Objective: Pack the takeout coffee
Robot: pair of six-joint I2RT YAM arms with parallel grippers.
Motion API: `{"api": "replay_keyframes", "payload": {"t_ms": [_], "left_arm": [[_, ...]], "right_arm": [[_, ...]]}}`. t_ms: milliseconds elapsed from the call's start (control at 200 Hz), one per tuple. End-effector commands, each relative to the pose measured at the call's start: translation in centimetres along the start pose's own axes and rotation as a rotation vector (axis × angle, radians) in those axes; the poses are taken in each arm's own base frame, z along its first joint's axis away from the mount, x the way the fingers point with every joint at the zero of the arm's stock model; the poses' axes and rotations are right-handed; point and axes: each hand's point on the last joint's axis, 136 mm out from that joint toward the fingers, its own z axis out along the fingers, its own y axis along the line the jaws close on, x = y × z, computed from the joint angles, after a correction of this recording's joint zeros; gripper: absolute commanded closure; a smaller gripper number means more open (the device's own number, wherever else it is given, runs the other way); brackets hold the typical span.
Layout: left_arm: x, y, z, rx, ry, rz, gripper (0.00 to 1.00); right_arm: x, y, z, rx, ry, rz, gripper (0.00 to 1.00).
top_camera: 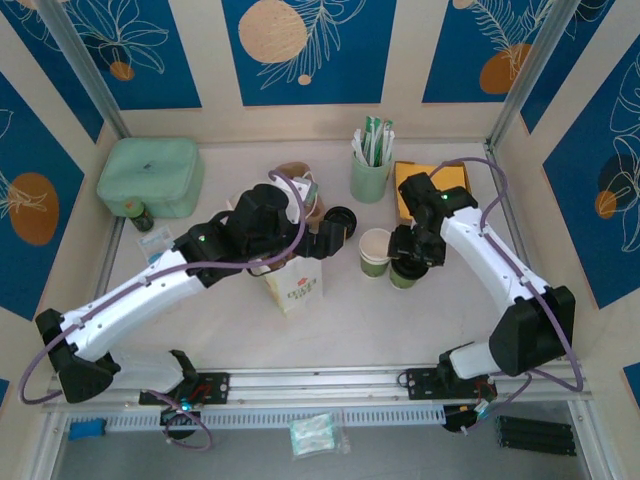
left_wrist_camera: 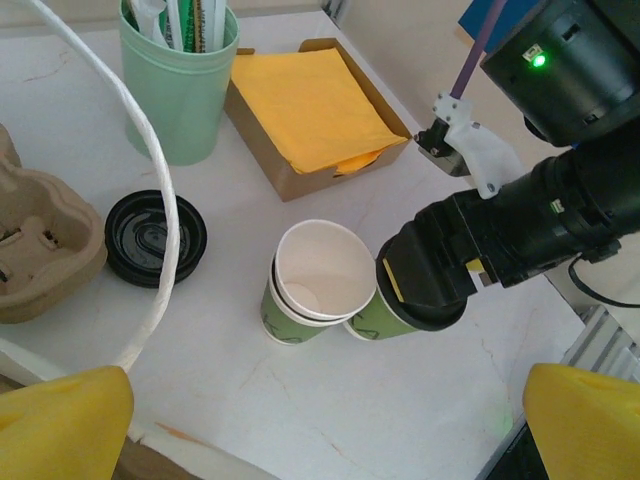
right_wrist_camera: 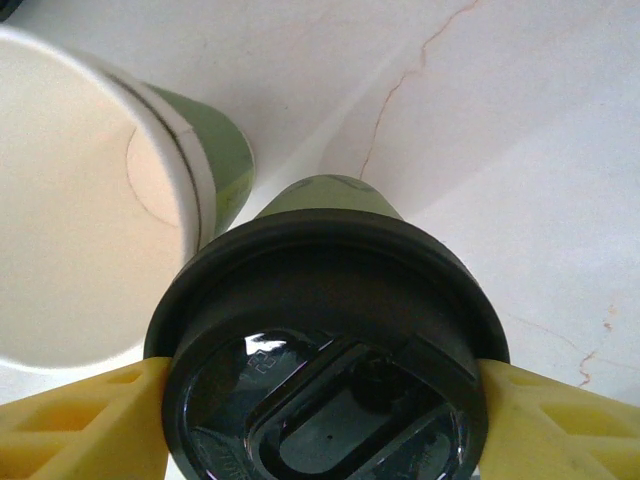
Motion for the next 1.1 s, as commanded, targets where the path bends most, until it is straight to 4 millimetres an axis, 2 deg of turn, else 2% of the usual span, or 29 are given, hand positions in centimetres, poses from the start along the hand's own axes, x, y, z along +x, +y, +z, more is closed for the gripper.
{"api": "replay_keyframes", "payload": {"t_ms": [0, 585, 875, 1095], "left_arm": [[-0.5, 0.0, -0.7, -0.003, -0.037, -0.001, 0.01], [-0.9, 1.0, -2.0, -0.049, -0.081, -0.006, 0.0], [-1.2, 1.0, -2.0, -0.057, -0.083, -0.006, 0.01], [-1.1, 1.3, -2.4, -0.074, -0.082, -0.01, 0.01]], "right_arm": [[1.7, -0.5, -0.5, 0.028, 0.015, 0.008, 0.3], [5.8, 2.7, -0.4, 0.035, 0.052, -0.141, 0.3], [7.7, 5.8, -0.3, -0.006, 0.075, -0.229, 0.3], [9.2, 8.4, 0.5, -0.015, 0.096, -0.304, 0.3]]}}
